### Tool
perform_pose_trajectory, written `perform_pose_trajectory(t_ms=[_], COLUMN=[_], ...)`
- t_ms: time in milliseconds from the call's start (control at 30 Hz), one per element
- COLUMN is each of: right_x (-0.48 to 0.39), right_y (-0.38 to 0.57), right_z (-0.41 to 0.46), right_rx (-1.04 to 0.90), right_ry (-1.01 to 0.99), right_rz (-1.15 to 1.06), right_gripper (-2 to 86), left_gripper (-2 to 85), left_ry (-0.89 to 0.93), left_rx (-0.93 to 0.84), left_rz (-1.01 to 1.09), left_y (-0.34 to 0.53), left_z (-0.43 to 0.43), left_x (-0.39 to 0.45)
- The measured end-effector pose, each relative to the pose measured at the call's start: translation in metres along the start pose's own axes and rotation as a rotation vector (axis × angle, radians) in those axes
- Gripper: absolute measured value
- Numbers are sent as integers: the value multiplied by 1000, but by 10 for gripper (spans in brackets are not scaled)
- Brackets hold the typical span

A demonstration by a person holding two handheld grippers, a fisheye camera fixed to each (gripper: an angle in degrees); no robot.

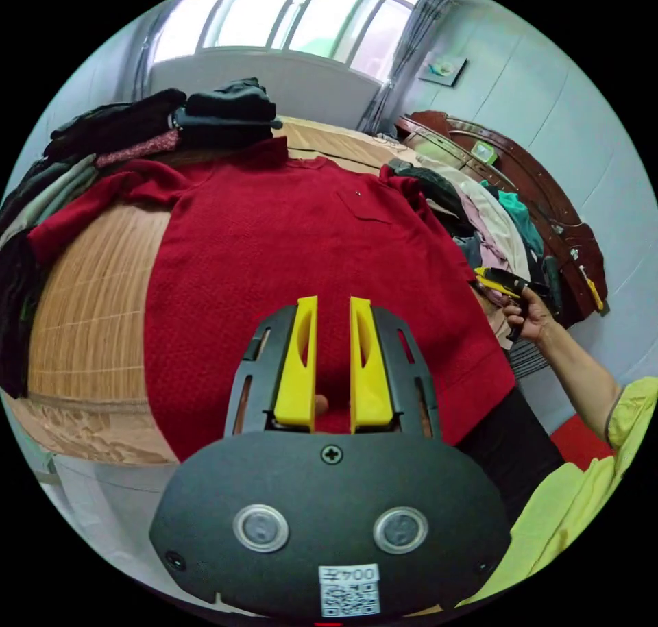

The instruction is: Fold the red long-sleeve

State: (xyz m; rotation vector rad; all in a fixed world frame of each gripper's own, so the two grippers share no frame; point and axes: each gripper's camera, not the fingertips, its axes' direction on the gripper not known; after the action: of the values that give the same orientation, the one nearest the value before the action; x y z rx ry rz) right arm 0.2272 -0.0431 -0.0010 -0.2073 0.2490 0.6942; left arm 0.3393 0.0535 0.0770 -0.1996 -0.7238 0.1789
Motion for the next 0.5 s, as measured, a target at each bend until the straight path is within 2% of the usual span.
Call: perform_pose_trajectory(t_ms=[67, 167, 267, 367, 500], right_x=[-21, -50, -71, -82, -84], right_y=[-2, -4, -14, -47, -124], right_z=[8, 17, 7, -31, -136], right_rx=[-2, -60, -57, 2, 191], right_ry=[60, 83, 50, 28, 203], right_rz=[-47, -130, -177, -192, -208], right_gripper=[94, 29, 6, -1, -1], left_gripper=[48, 31, 21, 16, 14], left_ry=[-85, -133, -141, -130, -141], left_rx=[-110, -123, -118, -122, -122], left_rz=[5, 15, 15, 4, 12], left_y=[-7, -7, -1, 3, 9], left_z=[46, 69, 85, 102, 120], left_x=[13, 27, 35, 38, 47])
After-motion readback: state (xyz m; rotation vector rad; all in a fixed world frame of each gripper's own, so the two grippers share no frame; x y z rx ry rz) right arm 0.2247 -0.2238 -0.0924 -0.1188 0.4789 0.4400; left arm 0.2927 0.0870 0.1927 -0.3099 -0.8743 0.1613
